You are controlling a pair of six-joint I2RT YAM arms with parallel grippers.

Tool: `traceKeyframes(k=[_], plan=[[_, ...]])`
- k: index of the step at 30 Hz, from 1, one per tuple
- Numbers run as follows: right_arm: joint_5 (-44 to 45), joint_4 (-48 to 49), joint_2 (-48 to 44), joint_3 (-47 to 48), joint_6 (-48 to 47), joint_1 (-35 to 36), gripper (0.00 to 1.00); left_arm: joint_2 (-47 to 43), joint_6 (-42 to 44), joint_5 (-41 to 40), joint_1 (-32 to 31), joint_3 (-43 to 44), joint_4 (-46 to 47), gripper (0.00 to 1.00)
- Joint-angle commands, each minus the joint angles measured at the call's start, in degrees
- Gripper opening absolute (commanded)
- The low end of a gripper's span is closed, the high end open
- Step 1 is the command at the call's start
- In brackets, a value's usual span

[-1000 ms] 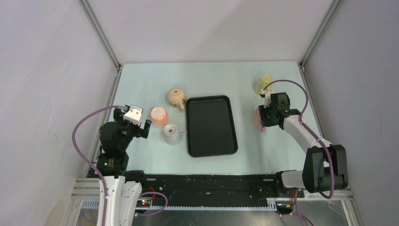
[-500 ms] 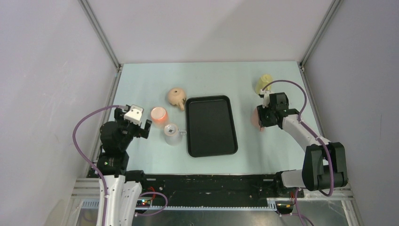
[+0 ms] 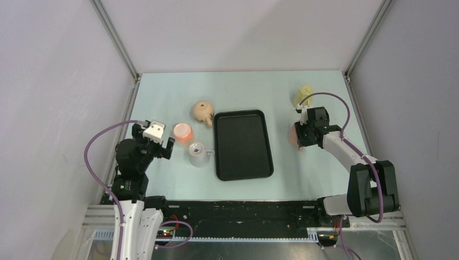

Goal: Turn the mug right side up

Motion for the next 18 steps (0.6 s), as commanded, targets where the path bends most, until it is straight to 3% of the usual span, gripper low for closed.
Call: traceKeyframes(k=[1, 7, 18], plan=[[1.69, 2.91, 0.3, -0.29, 0.09, 0.4, 0.3, 0.54, -0.35, 1.22, -0.25, -0.2, 1.43, 0.98], [1.69, 3.07, 0.0, -0.29, -0.62, 0.49, 0.0, 0.63, -0.23, 1.63, -0.21, -0.22, 1.45, 0.98], [1.47, 4.95, -7.55, -0.59, -2.86, 0.47, 0.0, 0.35, -0.08, 4.23, -0.24, 1.04, 1.43, 0.98]])
